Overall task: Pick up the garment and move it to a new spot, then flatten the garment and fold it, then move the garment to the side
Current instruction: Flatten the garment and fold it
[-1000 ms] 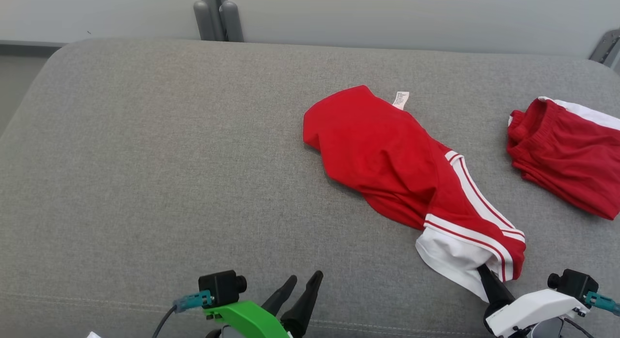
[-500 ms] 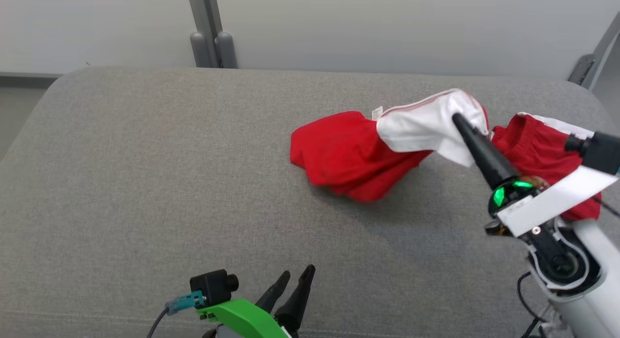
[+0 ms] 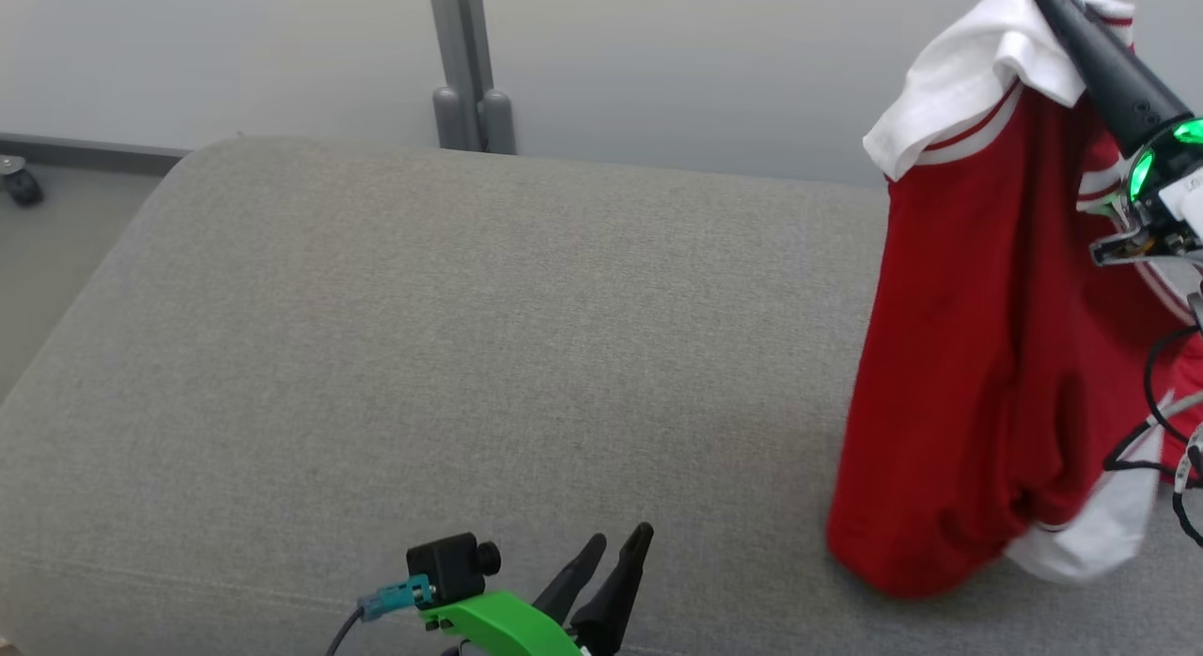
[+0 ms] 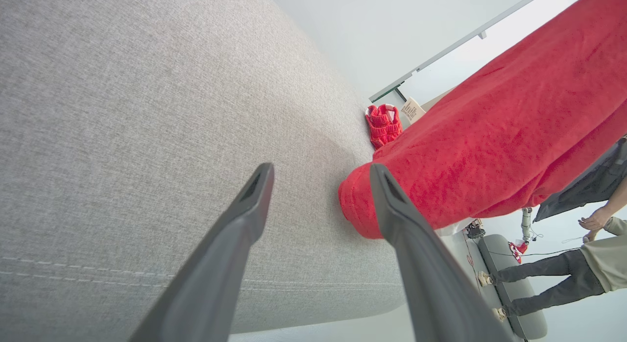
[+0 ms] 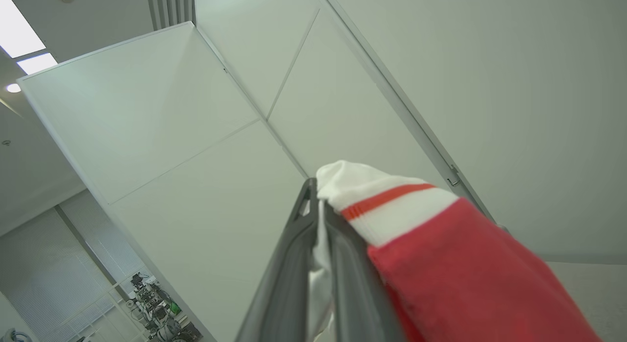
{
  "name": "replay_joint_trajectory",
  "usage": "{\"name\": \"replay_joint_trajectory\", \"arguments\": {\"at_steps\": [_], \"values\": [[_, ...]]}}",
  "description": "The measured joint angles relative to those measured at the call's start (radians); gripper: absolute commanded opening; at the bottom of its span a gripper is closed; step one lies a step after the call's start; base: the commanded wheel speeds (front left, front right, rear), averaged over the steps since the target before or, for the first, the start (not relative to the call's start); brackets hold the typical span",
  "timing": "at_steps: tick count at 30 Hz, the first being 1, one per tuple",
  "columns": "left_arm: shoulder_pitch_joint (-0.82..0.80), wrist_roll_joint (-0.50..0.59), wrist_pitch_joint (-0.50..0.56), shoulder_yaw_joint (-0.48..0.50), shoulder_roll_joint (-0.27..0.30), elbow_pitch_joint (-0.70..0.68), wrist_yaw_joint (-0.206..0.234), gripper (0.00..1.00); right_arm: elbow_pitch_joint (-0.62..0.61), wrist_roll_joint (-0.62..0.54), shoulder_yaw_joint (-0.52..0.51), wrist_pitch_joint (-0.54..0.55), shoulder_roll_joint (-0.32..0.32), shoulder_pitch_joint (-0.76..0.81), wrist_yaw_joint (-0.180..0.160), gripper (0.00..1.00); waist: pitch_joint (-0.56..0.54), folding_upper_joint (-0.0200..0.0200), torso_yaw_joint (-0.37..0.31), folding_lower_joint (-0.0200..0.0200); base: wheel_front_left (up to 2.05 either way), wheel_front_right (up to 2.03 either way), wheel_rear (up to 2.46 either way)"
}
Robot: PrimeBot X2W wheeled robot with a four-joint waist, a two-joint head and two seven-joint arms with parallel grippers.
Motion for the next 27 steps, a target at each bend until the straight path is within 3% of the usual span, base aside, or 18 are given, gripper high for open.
{"name": "replay_joint_trajectory", "arguments": {"at_steps": [5, 8, 12, 15, 20, 23, 27], "values": [[0.0, -0.021, -0.014, -0.01, -0.005, 0.013, -0.008, 1.0, -0.004, 0.055, 0.015, 0.074, 0.016, -0.085, -0.088, 0.0, -0.012, 0.0, 0.056, 0.0, 0.0, 0.0, 0.0], [0.0, -0.03, -0.029, -0.007, -0.006, 0.016, -0.008, 1.0, -0.013, 0.127, 0.031, 0.108, 0.076, -0.138, -0.141, 0.0, -0.018, 0.0, 0.091, 0.0, 0.0, 0.0, 0.0], [0.0, -0.03, -0.049, 0.001, -0.006, 0.02, -0.008, 1.0, 0.003, 0.111, 0.086, 0.144, 0.103, -0.194, -0.145, 0.0, -0.023, 0.0, 0.134, 0.0, 0.0, 0.0, 0.0], [0.0, -0.03, -0.059, 0.008, -0.006, 0.022, -0.009, 1.0, 0.02, 0.121, 0.061, 0.142, 0.129, -0.236, -0.144, 0.0, -0.022, 0.0, 0.159, 0.0, 0.0, 0.0, 0.0], [0.0, -0.03, -0.072, 0.024, -0.006, 0.034, -0.012, 1.0, 0.122, 0.098, 0.008, 0.108, 0.1, -0.255, -0.144, 0.0, -0.018, 0.0, 0.184, 0.0, 0.0, 0.0, 0.0], [0.0, -0.034, -0.075, 0.023, -0.007, 0.039, -0.012, 1.0, 0.18, 0.078, 0.007, 0.104, 0.057, -0.184, -0.142, 0.0, -0.018, 0.0, 0.186, 0.0, 0.0, 0.0, 0.0], [0.001, -0.037, -0.074, 0.01, -0.007, 0.048, -0.012, 1.0, 0.295, 0.072, 0.004, 0.098, 0.032, 0.025, -0.142, 0.0, -0.02, 0.0, 0.183, 0.0, 0.0, 0.0, 0.0]]}}
